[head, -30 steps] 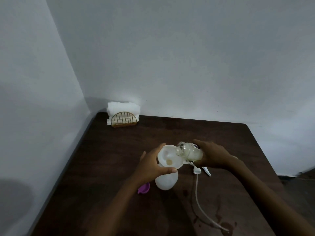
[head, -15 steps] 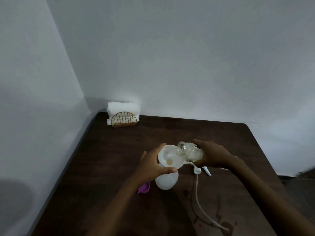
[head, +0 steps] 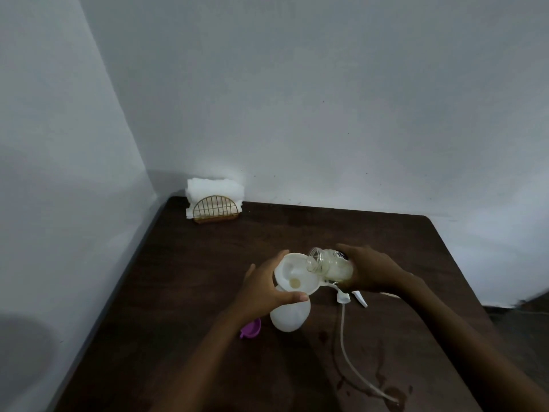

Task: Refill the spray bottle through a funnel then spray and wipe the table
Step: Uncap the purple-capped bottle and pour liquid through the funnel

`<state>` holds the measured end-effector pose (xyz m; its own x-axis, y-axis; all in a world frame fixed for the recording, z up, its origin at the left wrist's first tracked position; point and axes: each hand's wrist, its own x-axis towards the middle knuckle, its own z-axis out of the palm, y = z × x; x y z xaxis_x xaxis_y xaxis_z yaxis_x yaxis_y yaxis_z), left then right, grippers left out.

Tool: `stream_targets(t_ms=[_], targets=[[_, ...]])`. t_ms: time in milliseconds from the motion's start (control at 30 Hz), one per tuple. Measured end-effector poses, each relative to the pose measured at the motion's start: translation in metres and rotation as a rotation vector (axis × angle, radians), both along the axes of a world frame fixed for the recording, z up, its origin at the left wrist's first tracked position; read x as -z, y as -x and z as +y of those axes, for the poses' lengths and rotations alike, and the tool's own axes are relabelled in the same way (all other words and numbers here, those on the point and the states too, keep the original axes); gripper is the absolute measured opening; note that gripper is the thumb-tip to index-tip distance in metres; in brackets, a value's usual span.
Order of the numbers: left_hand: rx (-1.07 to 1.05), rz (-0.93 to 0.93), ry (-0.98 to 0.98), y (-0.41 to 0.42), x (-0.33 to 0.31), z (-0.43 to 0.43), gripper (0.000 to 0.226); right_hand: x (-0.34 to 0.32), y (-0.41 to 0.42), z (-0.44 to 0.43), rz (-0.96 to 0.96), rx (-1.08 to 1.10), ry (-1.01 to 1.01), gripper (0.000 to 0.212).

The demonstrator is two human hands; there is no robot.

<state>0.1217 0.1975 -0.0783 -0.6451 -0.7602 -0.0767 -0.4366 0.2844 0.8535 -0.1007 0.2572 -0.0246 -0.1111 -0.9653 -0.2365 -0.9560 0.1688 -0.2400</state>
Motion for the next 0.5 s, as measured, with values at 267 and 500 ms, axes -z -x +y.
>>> stream_targets(t_ms=[267, 500], targets=[[0.001, -0.004, -0.004, 0.0004, -0.0004, -0.0002, 0.106, -0.0003, 0.0002, -0.0007, 0.014, -0.011, -0.009, 0.056], [0.008, -0.007, -0.004, 0.0004, 0.0017, -0.0006, 0.109, -0.0035, -0.0007, 0.0001, 0.013, -0.008, -0.014, 0.050]])
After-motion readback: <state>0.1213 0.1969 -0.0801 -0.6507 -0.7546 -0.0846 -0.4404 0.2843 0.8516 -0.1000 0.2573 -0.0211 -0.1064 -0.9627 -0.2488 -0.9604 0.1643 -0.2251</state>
